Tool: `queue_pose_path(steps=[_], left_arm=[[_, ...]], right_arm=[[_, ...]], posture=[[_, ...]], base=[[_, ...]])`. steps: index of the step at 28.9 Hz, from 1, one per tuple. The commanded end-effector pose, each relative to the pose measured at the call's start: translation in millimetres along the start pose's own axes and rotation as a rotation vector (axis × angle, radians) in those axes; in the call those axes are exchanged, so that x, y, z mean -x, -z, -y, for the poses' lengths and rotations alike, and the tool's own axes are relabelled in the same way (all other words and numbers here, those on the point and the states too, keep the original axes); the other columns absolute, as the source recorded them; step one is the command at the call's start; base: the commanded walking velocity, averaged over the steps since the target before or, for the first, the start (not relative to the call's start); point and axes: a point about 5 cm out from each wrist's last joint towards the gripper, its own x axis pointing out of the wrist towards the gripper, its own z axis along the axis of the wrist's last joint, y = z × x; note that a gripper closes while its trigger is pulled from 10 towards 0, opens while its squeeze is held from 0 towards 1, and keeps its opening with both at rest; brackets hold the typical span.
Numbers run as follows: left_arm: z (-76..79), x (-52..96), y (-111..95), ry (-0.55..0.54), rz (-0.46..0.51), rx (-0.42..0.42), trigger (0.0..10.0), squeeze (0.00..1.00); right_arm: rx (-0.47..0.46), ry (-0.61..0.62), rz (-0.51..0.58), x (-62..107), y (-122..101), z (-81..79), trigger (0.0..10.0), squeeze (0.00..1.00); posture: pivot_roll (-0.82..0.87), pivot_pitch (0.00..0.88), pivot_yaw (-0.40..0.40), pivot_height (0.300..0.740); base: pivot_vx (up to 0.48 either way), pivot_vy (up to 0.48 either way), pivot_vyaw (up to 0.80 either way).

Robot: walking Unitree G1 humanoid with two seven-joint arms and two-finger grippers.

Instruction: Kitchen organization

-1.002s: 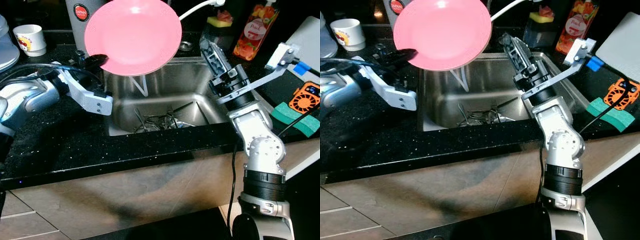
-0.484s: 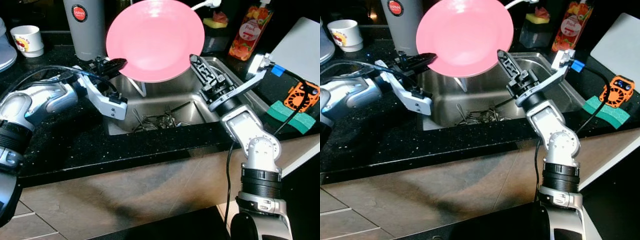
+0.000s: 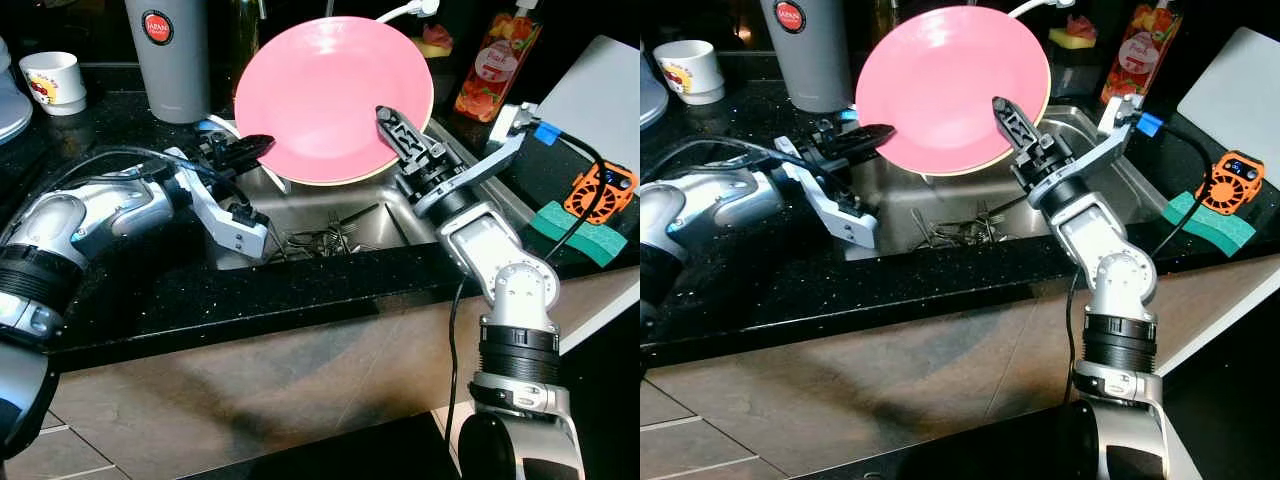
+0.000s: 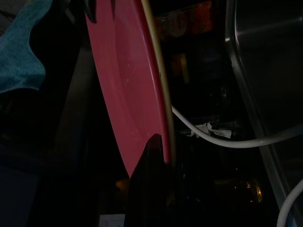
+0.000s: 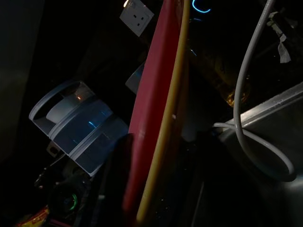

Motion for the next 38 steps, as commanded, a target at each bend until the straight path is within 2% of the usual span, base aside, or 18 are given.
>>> queue_pose_path(steps=[1, 2, 3, 9, 10, 16, 17, 22, 23, 25, 27, 29, 30, 32, 33, 34, 36, 38], left_arm=[[-1.0, -7.2, -9, -0.031, 0.05, 0.0, 10.0, 0.0], [-1.0, -7.2, -9, -0.031, 0.05, 0.0, 10.0, 0.0], [-0.8, -7.2, -9, -0.034, 0.043, -0.001, 10.0, 0.0], [-0.1, -7.2, -8, -0.051, 0.033, -0.016, 10.0, 0.0], [1.4, -6.8, -10, -0.043, 0.044, -0.004, 10.0, 1.0], [-3.2, -3.6, -13, -0.108, 0.058, -0.011, 10.0, 1.0], [-2.1, 1.7, -14, -0.101, 0.072, -0.016, 10.0, 0.0], [9.4, 30.5, -15, -0.031, 0.093, 0.02, 10.0, 0.0], [13.2, 36.8, -15, -0.013, 0.09, 0.037, 10.0, 0.0], [17.8, 43.7, -16, 0.005, 0.088, 0.058, 10.0, 0.0], [24.2, 53.6, -15, 0.018, 0.01, 0.149, 10.0, 0.0], [24.2, 54.4, -4, -0.057, -0.198, 0.345, 10.0, 0.0], [24.2, 54.4, -4, -0.057, -0.198, 0.345, 10.0, 0.0], [13.9, 44.6, 17, -0.266, -0.481, 0.776, 10.0, 0.0], [13.9, 44.6, 17, -0.266, -0.481, 0.776, 10.0, 0.0], [12.5, 40.4, 22, -0.348, -0.56, 1.01, 10.0, 0.0], [1.9, 28.5, 21, -0.502, -0.543, 1.377, 10.0, 0.0], [-4.3, 23.9, 21, -0.554, -0.514, 1.465, 10.0, 0.0]], right_arm=[[-0.016, 0.004, -0.016, -1.9, 2, -0.1, 1.7, 0.0], [-0.016, 0.004, -0.016, -1.9, 2, -0.1, 1.7, 0.0], [-0.017, 0.004, -0.012, -1.6, 2, -0.2, 0.0, 0.0], [-0.016, 0.018, 0.008, 0.0, -1, 1.5, 0.0, 0.0], [-0.017, 0.02, 0.013, 0.3, -1, 1.8, 0.0, 0.0], [-0.02, 0.02, 0.022, 0.1, -2, 1.8, 0.0, 0.0], [-0.013, 0.039, 0.032, -0.1, -4, 3.6, 0.0, 0.0], [0.041, 0.154, 0.179, 4.3, -29, 17.3, 0.2, 0.0], [0.028, 0.163, 0.225, 6.7, -38, 19.2, 10.0, 0.0], [0.017, 0.176, 0.275, 9.3, -48, 21.3, 10.0, 0.0], [0.075, 0.212, 0.337, 14.8, -66, 24.4, 10.0, 0.0], [0.215, 0.258, 0.326, 16.1, -72, 27.0, 10.0, 0.0], [0.215, 0.258, 0.326, 16.1, -72, 27.0, 10.0, 0.0], [0.312, 0.222, 0.234, 7.2, -57, 21.9, 10.0, 0.0], [0.312, 0.222, 0.234, 7.2, -57, 21.9, 10.0, 0.0], [0.325, 0.183, 0.19, 3.0, -47, 17.5, 10.0, 0.0], [0.375, 0.115, 0.093, -3.0, -28, 10.8, 10.0, 0.0], [0.406, 0.095, 0.061, -4.0, -22, 9.3, 10.0, 0.0]], posture=[[0.19, 0.011, -0.085, 0.74], [0.19, 0.011, -0.085, 0.74], [0.19, 0.013, -0.084, 0.74], [0.19, 0.017, -0.083, 0.74], [0.19, 0.022, -0.085, 0.74], [0.19, 0.028, -0.091, 0.74], [0.19, 0.031, -0.087, 0.74], [0.19, 0.037, -0.082, 0.74], [0.19, 0.037, -0.082, 0.74], [0.19, 0.037, -0.082, 0.74], [0.2, 0.043, -0.083, 0.74], [0.2, 0.046, -0.084, 0.74], [0.2, 0.046, -0.084, 0.74], [0.21, 0.048, -0.096, 0.74], [0.21, 0.048, -0.096, 0.74], [0.21, 0.048, -0.096, 0.74], [0.21, 0.043, -0.104, 0.74], [0.21, 0.044, -0.109, 0.74]], base=[[0.0, 0.0, 0.0], [0.0, 0.0, 0.0], [0.0, 0.0, 0.0], [0.0, 0.0, 0.0], [0.0, 0.0, 0.0], [0.0, 0.0, 0.0], [0.0, 0.0, 0.0], [0.0, 0.0, 0.0], [0.0, 0.0, 0.0], [0.0, 0.0, 0.0], [0.0, 0.0, 0.0], [0.0, 0.0, 0.0], [0.0, 0.0, 0.0], [0.0, 0.0, 0.0], [0.0, 0.0, 0.0], [0.0, 0.0, 0.0], [0.0, 0.0, 0.0], [0.0, 0.0, 0.0]])
